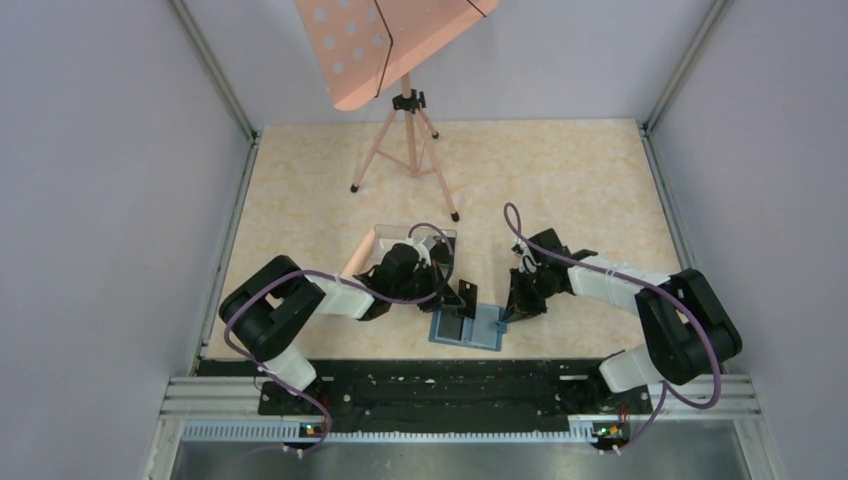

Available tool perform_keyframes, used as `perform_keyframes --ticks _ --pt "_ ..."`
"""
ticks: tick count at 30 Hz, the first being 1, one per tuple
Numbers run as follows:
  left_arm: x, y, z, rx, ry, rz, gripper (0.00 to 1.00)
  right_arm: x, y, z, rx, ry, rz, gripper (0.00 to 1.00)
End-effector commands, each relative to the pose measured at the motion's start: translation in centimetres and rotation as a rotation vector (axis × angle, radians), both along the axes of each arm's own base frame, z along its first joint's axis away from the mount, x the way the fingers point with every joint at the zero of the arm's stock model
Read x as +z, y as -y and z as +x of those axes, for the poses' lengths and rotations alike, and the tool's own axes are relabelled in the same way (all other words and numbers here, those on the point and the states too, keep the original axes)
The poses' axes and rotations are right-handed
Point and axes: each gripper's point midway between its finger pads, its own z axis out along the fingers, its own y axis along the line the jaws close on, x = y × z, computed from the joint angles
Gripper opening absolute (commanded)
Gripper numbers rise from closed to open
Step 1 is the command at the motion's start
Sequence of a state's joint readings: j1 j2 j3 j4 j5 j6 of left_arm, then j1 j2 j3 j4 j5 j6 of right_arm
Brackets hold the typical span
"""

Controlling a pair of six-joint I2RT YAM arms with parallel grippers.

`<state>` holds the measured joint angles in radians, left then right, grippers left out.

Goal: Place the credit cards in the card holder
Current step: Move the card holder to the center of the board.

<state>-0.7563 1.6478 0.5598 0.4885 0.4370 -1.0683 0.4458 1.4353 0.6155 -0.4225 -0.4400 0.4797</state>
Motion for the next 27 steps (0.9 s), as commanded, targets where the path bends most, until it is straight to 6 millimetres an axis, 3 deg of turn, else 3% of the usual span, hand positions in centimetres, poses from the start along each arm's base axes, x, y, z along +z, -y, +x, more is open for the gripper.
perform_keyframes --ticks 1,10,27 --pt "2.0 1.4 0.6 -0.019 0.057 -0.065 0.00 -1.4 0.8 -0.4 0.001 0.002 -0.058 0.00" --pt "2.0 1.3 0.1 -0.014 0.036 -0.085 0.00 -1.4 0.7 -0.5 -0.009 -0.002 -0.054 0.00" --pt "0.4 0.3 -0.8 0.014 -0.059 -0.010 0.00 -0.6 -0.7 1.7 -0.118 0.022 0.051 0.00"
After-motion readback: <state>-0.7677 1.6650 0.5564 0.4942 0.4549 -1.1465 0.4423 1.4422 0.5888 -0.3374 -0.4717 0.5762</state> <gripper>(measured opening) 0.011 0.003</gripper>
